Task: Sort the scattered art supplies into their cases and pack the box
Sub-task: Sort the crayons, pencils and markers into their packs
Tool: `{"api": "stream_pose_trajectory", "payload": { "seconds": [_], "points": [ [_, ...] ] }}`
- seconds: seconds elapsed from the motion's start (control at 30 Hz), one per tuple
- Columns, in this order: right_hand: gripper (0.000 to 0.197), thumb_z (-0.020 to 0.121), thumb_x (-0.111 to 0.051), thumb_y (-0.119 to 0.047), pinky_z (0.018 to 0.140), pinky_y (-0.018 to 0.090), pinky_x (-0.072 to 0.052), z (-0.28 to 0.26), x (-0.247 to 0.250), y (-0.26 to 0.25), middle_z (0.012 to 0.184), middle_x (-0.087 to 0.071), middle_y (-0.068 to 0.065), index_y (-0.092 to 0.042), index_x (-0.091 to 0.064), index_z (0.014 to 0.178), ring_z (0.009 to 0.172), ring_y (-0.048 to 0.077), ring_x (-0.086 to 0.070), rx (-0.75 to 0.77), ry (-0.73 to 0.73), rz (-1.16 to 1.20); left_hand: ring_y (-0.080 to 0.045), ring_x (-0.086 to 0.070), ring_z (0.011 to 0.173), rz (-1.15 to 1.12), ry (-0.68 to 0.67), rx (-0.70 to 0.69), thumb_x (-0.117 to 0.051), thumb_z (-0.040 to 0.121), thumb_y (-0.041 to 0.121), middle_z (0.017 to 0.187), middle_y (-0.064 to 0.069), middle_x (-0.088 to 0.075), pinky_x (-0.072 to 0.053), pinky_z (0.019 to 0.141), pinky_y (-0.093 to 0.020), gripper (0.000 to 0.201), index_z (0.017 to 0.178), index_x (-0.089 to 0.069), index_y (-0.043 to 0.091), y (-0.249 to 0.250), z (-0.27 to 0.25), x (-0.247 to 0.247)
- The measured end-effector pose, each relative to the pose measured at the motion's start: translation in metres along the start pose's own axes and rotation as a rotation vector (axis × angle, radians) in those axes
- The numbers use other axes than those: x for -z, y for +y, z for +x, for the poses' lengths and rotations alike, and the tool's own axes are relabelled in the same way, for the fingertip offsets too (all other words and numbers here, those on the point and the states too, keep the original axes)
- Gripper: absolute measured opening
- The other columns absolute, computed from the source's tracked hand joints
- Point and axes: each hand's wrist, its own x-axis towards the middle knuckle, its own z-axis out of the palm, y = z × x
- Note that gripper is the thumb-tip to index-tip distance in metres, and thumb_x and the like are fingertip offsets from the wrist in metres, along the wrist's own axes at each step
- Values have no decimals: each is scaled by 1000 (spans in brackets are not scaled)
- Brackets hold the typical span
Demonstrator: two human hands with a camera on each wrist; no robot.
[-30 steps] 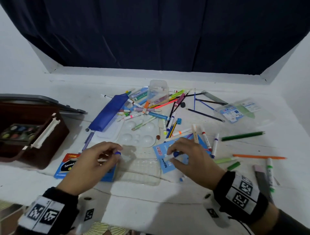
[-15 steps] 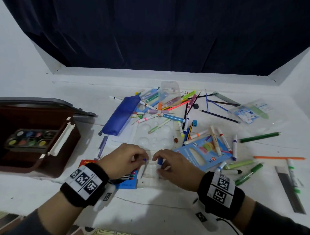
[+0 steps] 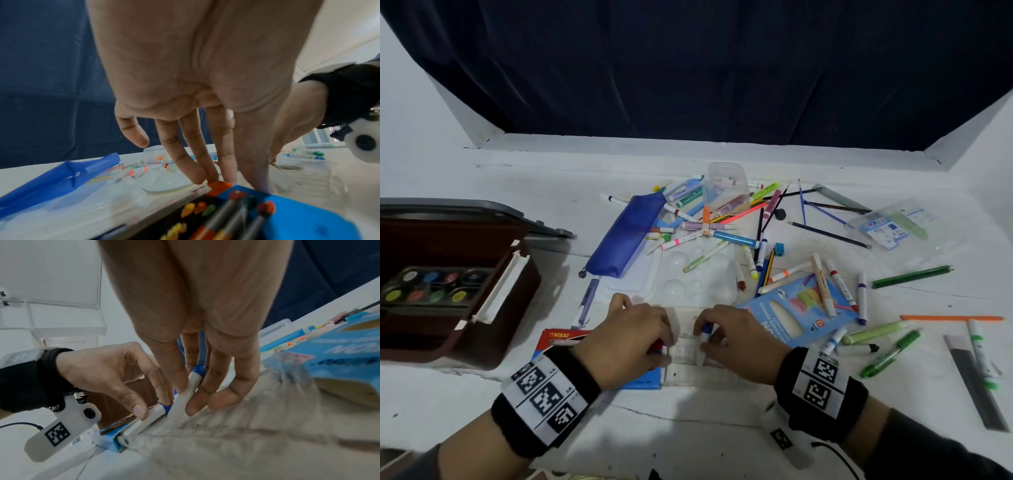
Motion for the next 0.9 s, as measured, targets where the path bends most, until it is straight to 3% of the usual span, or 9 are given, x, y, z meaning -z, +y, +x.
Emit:
{"api": "stream_pose_trajectory", "payload": {
  "seconds": [0.1,0.2,0.27,0.37,0.53,0.63,0.73,0.8,0.9],
  "points": [
    [17,88,-68,-13,80,28,-51,1,-1,0,106,-59,2,-15,-64,104,86,17,-63,-5,6,-7,-4,-54,104,28,65,7,-64,89,49,113,19,-58,-24,92,-32,23,105,-73,34,5,-5,-1],
    [16,89,-67,-15,80,27,-51,2,-2,0,106,-59,2,-16,-64,104,86,16,-62,-16,-4,-14,-7,-60,78,52,139,35,-77,76,47,92,18,-64,-31,82,-31,13,81,-77,34,6,-9,-3],
    [16,89,-67,-15,80,27,-50,3,-3,0,106,-58,2,-16,-64,104,86,16,-61,-25,-10,-9,-8,-63,72,34,128,79,-77,74,45,87,18,-68,-40,77,-32,11,76,-77,35,4,-12,-4],
    [16,89,-67,-16,77,23,-46,5,-3,-1,105,-58,2,-16,-64,104,86,15,-60,-29,-14,-23,-10,-64,81,32,98,140,-61,81,39,93,15,-68,-45,83,-32,17,82,-77,33,5,-11,-6],
    [17,87,-69,-18,73,20,-47,4,-4,-9,100,-61,-2,-19,-62,103,79,12,-61,-16,3,-35,-9,-62,90,-91,111,153,-70,84,43,98,15,-64,-46,83,-26,15,96,-72,35,0,-14,-4],
    [18,85,-72,-22,69,21,-50,4,-5,-17,94,-65,-4,-21,-61,100,75,10,-62,-27,28,-4,-3,-57,99,-242,54,128,-74,80,48,108,17,-59,-49,90,-26,40,118,-65,37,-7,-22,-3],
    [17,84,-74,-22,66,22,-52,8,-7,-24,89,-67,-4,-21,-61,94,71,12,-63,-50,36,64,-1,-44,119,-146,-60,112,-72,77,59,130,22,-47,-39,106,-30,67,138,-51,40,-15,-30,-3],
    [16,84,-75,-24,64,17,-50,13,-11,-25,87,-67,-2,-18,-63,93,71,15,-63,-57,40,58,-2,-42,122,-110,-87,123,-71,77,62,134,23,-45,-35,109,-34,72,141,-46,41,-18,-33,-3],
    [22,85,-75,-29,57,9,-42,18,-16,-26,88,-66,-2,-16,-64,100,71,9,-59,-103,23,20,-1,-44,122,-82,-67,112,-70,76,65,136,23,-47,-34,107,-32,70,139,-50,40,-20,-31,-6]
  ]
}}
